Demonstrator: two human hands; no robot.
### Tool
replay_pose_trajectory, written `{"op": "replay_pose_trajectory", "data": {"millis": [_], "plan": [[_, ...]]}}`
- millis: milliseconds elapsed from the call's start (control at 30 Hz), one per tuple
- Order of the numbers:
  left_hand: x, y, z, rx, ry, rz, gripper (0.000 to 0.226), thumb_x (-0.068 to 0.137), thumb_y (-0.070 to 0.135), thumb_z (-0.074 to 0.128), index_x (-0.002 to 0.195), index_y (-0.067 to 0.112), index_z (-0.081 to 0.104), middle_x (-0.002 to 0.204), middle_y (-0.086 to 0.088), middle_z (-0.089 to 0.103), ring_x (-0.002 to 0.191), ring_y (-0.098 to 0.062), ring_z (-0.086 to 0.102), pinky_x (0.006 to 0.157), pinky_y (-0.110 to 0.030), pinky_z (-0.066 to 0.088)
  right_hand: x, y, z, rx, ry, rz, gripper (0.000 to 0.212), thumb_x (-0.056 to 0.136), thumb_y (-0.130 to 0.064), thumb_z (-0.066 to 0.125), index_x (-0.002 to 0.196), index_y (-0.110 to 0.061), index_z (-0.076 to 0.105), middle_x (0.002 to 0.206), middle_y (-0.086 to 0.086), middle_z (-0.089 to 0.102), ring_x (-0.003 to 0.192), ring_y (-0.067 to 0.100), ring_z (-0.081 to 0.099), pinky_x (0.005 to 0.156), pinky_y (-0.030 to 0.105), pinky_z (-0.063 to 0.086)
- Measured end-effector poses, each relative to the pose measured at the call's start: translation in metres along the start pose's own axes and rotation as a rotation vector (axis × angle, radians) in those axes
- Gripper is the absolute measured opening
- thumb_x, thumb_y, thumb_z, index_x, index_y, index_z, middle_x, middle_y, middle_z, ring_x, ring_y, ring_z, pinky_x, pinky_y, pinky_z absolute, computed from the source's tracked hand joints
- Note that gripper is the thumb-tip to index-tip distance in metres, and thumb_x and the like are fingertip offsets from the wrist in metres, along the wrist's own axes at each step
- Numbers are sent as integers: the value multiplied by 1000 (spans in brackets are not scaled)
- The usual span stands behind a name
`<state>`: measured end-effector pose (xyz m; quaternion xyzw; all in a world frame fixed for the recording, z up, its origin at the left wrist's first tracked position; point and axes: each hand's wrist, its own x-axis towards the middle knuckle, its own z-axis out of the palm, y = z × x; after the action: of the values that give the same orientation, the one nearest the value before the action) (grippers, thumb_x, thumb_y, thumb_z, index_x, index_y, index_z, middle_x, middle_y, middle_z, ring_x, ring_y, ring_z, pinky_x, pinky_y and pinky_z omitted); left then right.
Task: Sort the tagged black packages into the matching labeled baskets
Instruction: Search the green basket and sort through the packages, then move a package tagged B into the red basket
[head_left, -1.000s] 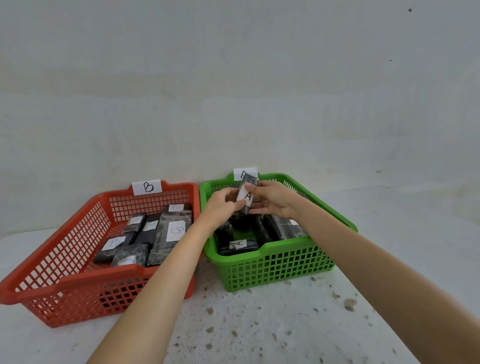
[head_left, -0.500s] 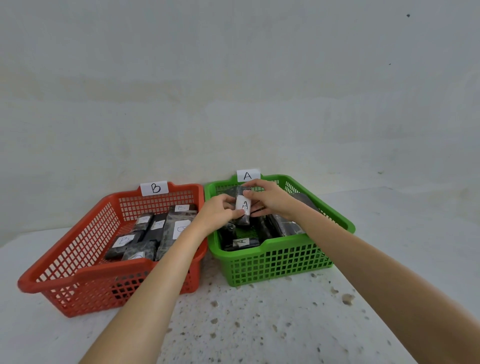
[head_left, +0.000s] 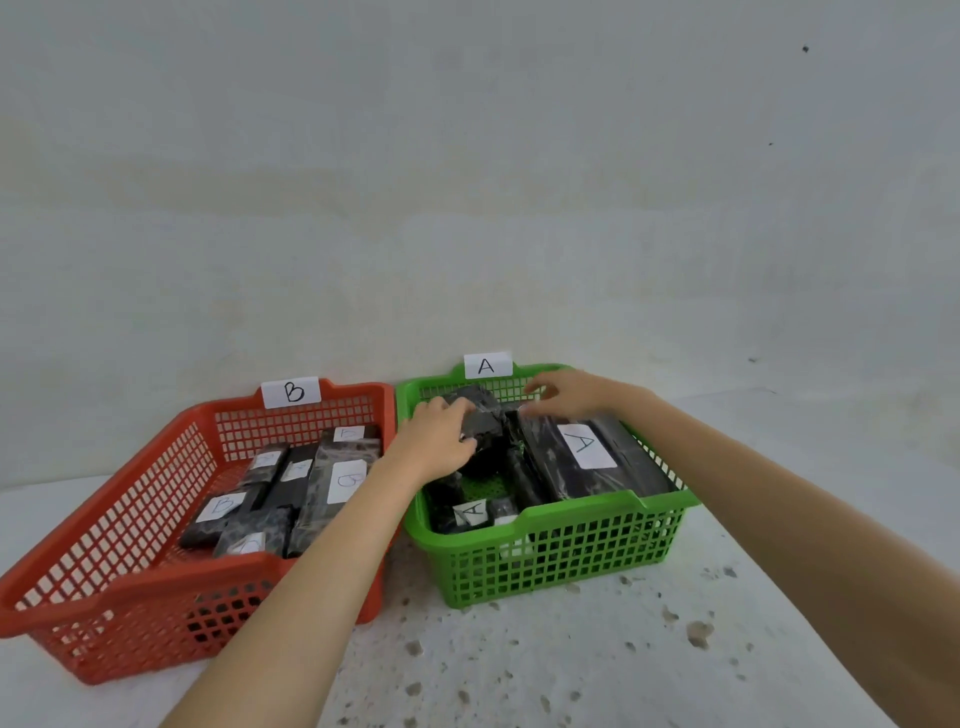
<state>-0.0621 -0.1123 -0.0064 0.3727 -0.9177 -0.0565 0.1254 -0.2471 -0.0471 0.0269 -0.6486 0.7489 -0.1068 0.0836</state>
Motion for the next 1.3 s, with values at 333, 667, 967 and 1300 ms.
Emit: {"op": "replay_pose_trajectory", "data": {"millis": [333,667,967,1300], "plan": [[38,3,21,252,-2,-84,53,94,31,47,140,13,29,144,-16,34,134,-33,31,106,-46,33,62,9,-13,-324,-56,130,45,92,-45,45,81,-3,55,74,0,48,75,20,47,72,28,38],[38,6,29,162,44,-234,62,86,19,51,137,0,22,138,-18,35,130,-33,33,109,-48,29,126,20,35,-181,-187,187,42,83,-17,62,120,1,54,123,15,57,111,30,55,85,32,46],[40,16,-1,-893,396,-210,58,94,49,39,125,1,43,108,-14,61,97,-28,61,82,-40,52,57,-16,-10,676,342,-184,53,65,7,73,105,-13,45,92,-1,55,85,18,58,66,20,51],[-6,5,-31,-1676,409,-86,23,85,-8,56,106,2,53,96,-7,62,83,-15,62,70,-24,56,-11,-59,3,1552,101,-235,43,88,2,36,129,-7,46,99,12,57,83,21,53,76,33,46]]}}
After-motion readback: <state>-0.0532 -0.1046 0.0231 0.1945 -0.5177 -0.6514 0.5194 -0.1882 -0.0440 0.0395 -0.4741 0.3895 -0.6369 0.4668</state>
